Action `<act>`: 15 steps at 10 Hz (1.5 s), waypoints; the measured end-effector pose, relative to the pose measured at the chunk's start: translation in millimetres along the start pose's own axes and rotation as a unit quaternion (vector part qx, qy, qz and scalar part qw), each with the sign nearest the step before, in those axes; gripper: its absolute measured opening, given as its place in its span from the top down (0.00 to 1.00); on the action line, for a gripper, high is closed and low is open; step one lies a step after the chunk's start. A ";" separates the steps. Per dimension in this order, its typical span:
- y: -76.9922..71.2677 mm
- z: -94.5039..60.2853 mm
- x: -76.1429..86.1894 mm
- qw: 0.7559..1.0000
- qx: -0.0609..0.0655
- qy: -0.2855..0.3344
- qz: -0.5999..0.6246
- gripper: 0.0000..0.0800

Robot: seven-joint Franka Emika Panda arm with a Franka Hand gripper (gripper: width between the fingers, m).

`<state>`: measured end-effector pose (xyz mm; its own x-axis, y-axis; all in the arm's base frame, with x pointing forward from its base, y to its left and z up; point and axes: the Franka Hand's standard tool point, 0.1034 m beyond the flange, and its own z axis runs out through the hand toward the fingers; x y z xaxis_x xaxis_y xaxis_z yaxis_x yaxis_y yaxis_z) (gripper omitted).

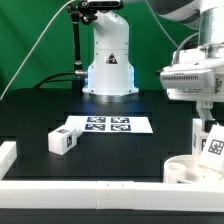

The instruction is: Assemble stool

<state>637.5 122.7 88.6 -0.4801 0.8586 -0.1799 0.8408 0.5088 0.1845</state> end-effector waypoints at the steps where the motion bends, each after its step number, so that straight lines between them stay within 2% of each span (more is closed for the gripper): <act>1: -1.8 -0.2 0.8 0.999 0.025 -0.007 0.043 0.57; 2: -2.4 -1.0 3.2 0.994 0.058 -0.015 0.093 0.57; 3: 1.3 -1.7 5.6 0.989 0.072 -0.014 0.131 0.57; 4: 7.0 -1.1 3.5 0.987 0.049 0.001 0.154 0.57; 8: 6.2 -0.3 5.2 0.956 0.050 0.000 0.288 0.57; 9: 5.3 -0.3 4.7 0.942 0.053 0.001 0.332 0.57; 10: -3.9 -0.9 2.5 0.908 0.093 0.002 0.409 0.57; 11: -4.3 -1.4 2.3 0.886 0.117 0.007 0.448 0.57; 12: -1.0 -2.1 2.7 0.878 0.118 0.011 0.463 0.57; 15: -0.7 -1.6 5.5 0.815 0.118 0.000 0.567 0.57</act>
Offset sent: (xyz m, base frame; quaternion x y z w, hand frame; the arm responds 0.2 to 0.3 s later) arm 0.0052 0.0078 0.0028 -0.0363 0.0754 0.1886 0.9785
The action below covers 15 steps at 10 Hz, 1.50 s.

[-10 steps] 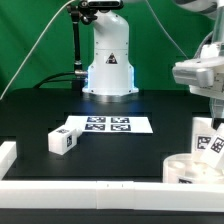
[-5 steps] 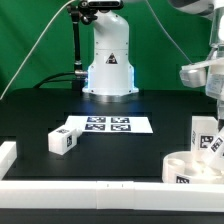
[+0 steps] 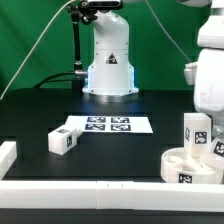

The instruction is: Assemble stool

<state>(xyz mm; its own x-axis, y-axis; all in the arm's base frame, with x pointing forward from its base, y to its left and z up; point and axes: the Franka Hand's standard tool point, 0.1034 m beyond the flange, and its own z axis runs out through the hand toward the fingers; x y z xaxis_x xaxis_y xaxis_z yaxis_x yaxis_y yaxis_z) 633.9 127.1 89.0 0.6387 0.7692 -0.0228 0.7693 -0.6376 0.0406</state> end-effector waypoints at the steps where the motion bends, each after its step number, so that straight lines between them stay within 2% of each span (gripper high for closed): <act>1: 0.6 -0.3 0.1 0.999 0.000 0.004 0.035 0.57; 3: 0.3 1.1 -6.9 0.986 -0.003 0.055 0.159 0.57; 5: 1.4 0.8 -8.6 0.974 -0.009 0.076 0.212 0.57; 10: 8.9 0.9 -16.4 0.934 -0.003 0.081 0.349 0.57; 11: 9.7 0.8 -16.9 0.925 0.000 0.082 0.372 0.57; 13: 8.2 0.5 -15.5 0.872 0.027 0.093 0.480 0.57; 14: 3.8 0.7 -13.4 0.845 0.036 0.101 0.523 0.57; 15: -4.0 2.4 -11.0 0.829 0.042 0.107 0.547 0.57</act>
Offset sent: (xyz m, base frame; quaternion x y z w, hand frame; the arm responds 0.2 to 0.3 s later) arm -0.0197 -0.0010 -0.0110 0.0120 0.0595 0.2705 0.9608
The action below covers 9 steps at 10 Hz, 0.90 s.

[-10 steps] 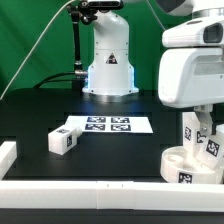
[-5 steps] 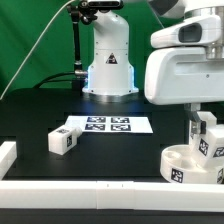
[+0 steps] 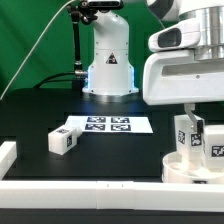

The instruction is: Assemble stool

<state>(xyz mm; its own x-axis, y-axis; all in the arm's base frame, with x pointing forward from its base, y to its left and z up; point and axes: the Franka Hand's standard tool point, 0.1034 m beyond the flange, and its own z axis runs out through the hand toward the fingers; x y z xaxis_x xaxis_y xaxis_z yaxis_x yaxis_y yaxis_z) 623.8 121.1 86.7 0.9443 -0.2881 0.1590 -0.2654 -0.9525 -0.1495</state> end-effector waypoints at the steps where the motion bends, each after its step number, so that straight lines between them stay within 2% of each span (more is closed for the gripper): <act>1: -3.1 1.5 -3.6 1.000 0.002 0.004 0.004 0.57; 6: -3.3 2.5 -2.8 1.000 0.004 0.013 0.021 0.57; 7: -3.1 2.6 -2.6 0.999 0.007 0.012 0.038 0.57; 9: -0.4 2.6 -0.2 0.989 0.023 0.008 0.145 0.57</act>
Offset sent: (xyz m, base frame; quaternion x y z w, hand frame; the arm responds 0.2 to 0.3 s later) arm -0.0025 0.0070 -0.0098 -0.0054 0.0112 0.0173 0.9998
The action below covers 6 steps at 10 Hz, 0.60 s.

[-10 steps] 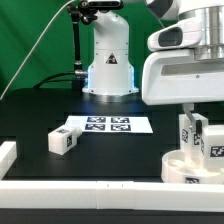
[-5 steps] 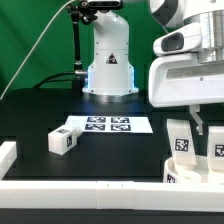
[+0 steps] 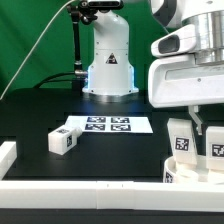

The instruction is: Assemble stool

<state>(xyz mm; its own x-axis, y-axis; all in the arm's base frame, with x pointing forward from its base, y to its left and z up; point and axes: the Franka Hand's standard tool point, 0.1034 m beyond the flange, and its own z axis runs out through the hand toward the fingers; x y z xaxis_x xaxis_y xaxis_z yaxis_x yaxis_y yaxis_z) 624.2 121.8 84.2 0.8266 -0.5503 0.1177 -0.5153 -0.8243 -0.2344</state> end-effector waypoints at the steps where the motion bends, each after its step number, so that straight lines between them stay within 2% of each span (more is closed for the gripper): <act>1: 1.7 -0.1 2.5 0.999 0.007 -0.003 0.033 0.57; 4: 2.3 -1.0 4.7 0.995 0.018 -0.009 0.097 0.57; 6: 3.5 -1.2 5.7 0.983 0.026 -0.014 0.183 0.57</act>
Offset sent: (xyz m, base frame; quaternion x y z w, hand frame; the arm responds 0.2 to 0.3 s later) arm 0.0000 0.0000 0.0000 0.0000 0.0000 0.1296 0.9916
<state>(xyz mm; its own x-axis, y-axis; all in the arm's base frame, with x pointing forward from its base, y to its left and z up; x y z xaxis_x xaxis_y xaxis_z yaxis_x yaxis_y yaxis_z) 626.8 115.5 85.2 0.5947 -0.8039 -0.0095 -0.7672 -0.5639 -0.3057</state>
